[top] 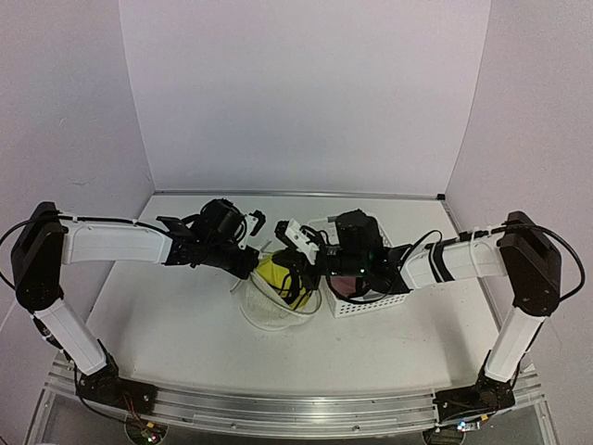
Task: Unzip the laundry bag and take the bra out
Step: Pick up the bra from the laundry bag.
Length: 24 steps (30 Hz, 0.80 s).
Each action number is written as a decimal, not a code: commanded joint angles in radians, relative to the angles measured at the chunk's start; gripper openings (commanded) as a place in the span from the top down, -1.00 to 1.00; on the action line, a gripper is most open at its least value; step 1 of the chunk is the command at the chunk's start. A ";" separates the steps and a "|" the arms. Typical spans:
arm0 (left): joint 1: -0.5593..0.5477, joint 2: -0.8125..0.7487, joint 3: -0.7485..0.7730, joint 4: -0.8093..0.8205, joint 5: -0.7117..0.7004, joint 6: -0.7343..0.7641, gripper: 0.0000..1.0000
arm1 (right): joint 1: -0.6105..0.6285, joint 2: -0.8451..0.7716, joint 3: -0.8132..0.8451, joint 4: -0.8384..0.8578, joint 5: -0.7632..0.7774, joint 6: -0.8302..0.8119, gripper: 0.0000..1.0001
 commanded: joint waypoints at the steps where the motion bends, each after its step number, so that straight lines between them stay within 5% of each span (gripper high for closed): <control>1: 0.002 -0.002 0.028 0.013 -0.023 0.001 1.00 | 0.007 -0.104 0.007 0.016 0.071 -0.068 1.00; 24: 0.004 0.038 0.024 0.030 -0.049 -0.018 1.00 | 0.008 -0.401 -0.045 -0.049 0.445 -0.132 1.00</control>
